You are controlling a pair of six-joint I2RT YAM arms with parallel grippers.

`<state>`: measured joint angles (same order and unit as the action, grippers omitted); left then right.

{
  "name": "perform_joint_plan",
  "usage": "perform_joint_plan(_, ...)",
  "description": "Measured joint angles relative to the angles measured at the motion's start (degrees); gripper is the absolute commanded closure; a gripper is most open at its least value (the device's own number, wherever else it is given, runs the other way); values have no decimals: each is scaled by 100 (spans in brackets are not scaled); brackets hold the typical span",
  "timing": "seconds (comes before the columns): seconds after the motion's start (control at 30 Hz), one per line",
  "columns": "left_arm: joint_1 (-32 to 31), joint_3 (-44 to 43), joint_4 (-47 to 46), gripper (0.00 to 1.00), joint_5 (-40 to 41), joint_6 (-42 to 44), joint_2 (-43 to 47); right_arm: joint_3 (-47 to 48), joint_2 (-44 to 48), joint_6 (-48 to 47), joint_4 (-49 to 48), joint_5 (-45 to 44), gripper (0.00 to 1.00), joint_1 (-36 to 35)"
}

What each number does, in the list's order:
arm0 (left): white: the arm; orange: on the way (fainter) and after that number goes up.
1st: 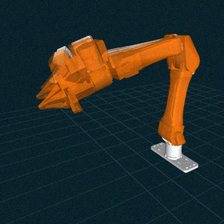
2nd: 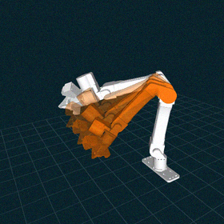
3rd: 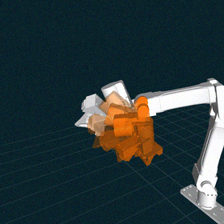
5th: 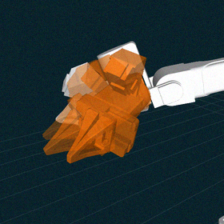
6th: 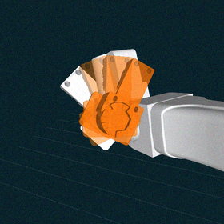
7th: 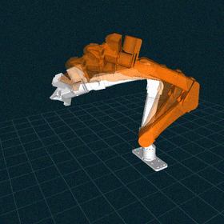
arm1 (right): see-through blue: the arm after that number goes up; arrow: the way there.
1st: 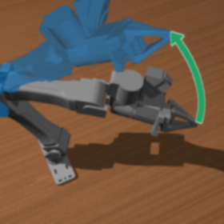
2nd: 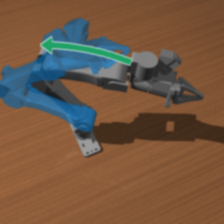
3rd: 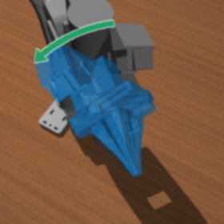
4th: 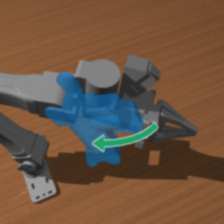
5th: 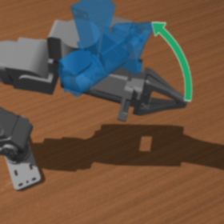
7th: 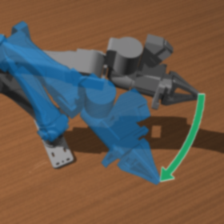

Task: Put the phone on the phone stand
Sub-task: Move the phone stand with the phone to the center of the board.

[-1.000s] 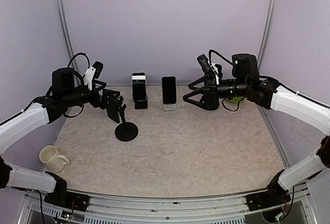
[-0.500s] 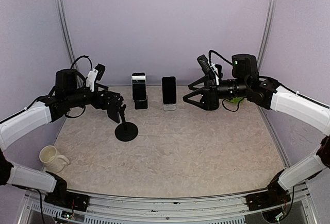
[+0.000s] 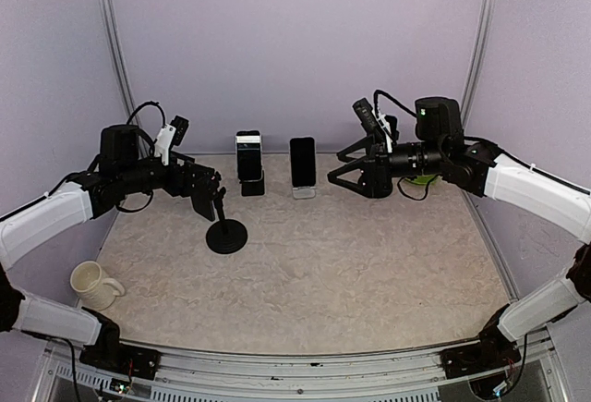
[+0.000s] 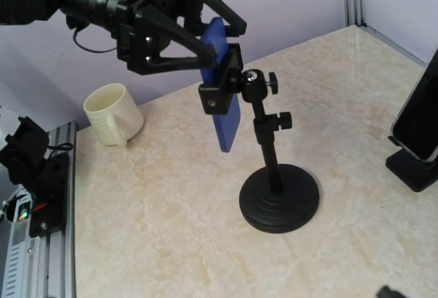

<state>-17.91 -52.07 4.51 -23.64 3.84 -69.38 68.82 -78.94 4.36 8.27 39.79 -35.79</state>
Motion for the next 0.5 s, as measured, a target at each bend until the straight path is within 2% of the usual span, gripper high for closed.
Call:
perform_joint_plan(0.27,-7,-33,9,49,245,-151,0,0,0,0,0,0,0,0)
perform_joint_plan(0.5,2,-170,44,48,984,-369,-68,0,0,0,2,-2,0,0)
